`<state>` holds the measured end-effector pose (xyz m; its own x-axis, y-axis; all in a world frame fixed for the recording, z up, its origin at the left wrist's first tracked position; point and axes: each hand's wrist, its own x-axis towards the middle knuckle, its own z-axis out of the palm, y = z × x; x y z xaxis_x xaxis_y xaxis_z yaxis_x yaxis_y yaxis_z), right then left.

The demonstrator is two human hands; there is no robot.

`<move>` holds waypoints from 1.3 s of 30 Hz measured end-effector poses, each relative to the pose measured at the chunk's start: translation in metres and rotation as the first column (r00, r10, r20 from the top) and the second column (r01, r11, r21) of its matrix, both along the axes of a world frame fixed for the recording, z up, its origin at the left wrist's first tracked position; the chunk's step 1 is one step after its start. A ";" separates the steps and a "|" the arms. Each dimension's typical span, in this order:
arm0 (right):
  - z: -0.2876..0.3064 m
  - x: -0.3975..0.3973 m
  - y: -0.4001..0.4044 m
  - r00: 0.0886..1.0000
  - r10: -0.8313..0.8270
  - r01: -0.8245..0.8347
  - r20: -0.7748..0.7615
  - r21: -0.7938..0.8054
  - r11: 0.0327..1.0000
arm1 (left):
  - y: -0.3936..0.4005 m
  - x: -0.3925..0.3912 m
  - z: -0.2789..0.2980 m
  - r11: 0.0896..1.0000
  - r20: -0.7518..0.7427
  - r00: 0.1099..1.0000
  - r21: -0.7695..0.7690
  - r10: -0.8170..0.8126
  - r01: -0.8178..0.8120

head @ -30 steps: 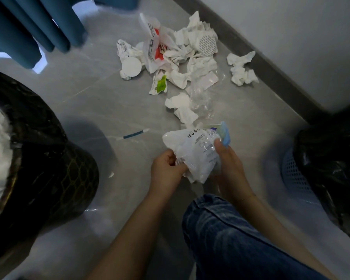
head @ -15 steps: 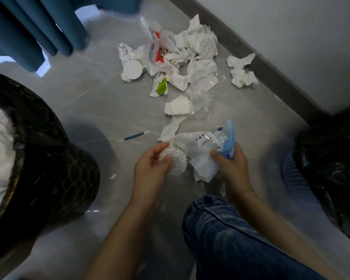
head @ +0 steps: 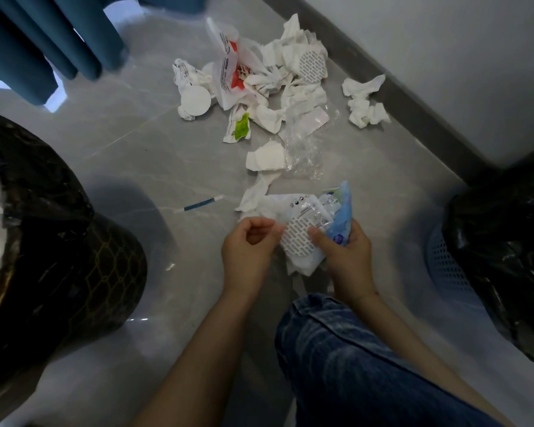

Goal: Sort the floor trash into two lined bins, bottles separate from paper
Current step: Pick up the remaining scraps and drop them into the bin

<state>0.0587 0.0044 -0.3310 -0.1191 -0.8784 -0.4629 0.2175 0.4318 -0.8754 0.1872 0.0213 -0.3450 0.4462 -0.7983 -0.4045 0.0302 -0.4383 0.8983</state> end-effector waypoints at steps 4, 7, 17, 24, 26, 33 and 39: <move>-0.002 -0.005 -0.002 0.992 -0.130 0.130 -0.001 0.026 0.991 | -0.004 0.045 -0.009 0.999 0.363 0.932 -0.042 -0.003 0.020; -0.005 -0.007 -0.003 0.986 -0.167 0.167 -0.001 0.065 0.984 | -0.017 0.081 -0.021 0.997 0.656 0.751 0.040 -0.079 0.069; -0.017 -0.013 -0.006 0.992 -0.124 0.125 -0.020 0.138 0.982 | -0.031 0.093 -0.039 0.903 0.762 0.506 0.420 -0.405 0.090; -0.019 -0.021 -0.006 0.985 -0.168 0.171 -0.033 0.108 0.979 | -0.025 0.059 -0.011 0.944 0.609 0.749 -0.005 -0.260 0.331; -0.020 -0.022 -0.006 0.984 -0.172 0.176 -0.038 0.108 0.979 | -0.028 0.044 -0.009 0.897 0.681 0.657 -0.002 -0.323 0.442; -0.026 -0.026 -0.005 0.982 -0.187 0.191 -0.042 0.125 0.974 | -0.024 0.027 -0.052 0.799 0.774 0.439 0.138 -0.456 0.586; -0.030 -0.030 -0.007 0.984 -0.174 0.178 -0.050 0.111 0.978 | -0.017 0.031 -0.055 0.849 0.720 0.568 0.055 -0.399 0.526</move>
